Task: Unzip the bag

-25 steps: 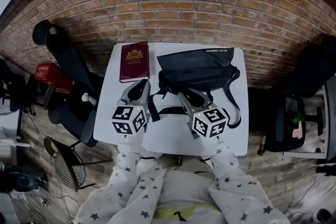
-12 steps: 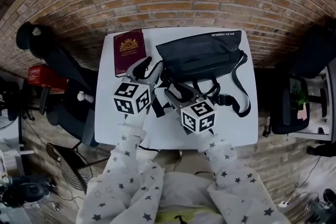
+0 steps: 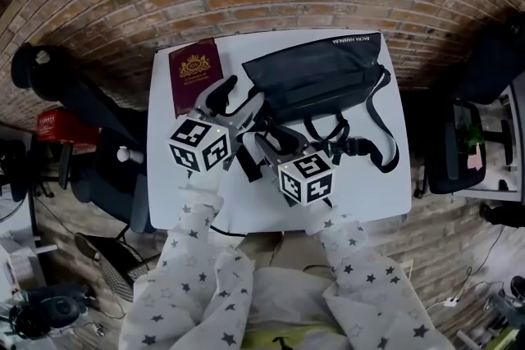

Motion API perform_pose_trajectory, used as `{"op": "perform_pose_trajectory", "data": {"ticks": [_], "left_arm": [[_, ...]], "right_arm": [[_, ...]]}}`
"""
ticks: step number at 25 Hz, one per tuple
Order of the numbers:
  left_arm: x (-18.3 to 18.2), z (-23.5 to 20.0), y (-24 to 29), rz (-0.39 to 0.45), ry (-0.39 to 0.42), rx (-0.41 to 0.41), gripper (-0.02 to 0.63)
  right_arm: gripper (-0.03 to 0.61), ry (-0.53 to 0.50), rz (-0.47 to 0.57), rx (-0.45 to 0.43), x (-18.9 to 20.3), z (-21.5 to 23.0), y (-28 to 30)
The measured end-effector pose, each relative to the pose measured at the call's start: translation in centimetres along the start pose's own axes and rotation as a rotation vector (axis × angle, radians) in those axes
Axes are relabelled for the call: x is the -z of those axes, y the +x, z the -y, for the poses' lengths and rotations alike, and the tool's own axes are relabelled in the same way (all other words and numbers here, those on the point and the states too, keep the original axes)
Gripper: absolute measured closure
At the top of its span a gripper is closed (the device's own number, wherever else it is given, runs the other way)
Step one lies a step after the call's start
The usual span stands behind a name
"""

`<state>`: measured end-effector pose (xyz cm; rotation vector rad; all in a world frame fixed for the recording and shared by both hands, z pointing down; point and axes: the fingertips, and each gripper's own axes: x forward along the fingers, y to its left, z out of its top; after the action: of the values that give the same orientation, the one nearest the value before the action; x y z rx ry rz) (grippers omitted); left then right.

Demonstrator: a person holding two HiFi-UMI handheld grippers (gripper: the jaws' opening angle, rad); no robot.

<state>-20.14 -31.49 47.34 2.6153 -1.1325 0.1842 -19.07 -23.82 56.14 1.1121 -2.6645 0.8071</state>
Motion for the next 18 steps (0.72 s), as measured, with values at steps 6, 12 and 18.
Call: {"op": "perform_pose_trajectory", "data": {"ticks": [6,12,18], "left_arm": [[0.5,1.6,1.5,-0.007,-0.010,0.095,0.331],[0.1,2.6,2.4,-0.007,0.035,0.130,0.394],[0.1,2.5,2.4,-0.015,0.078,0.106,0.489]], "right_arm": [[0.465,-0.007,-0.020,0.011,0.3,0.1,-0.1],[0.483,-0.006,-0.036,0.010,0.4,0.3,-0.9],[0.529,0.035,0.001,0.010,-0.2,0.9,-2.3]]}}
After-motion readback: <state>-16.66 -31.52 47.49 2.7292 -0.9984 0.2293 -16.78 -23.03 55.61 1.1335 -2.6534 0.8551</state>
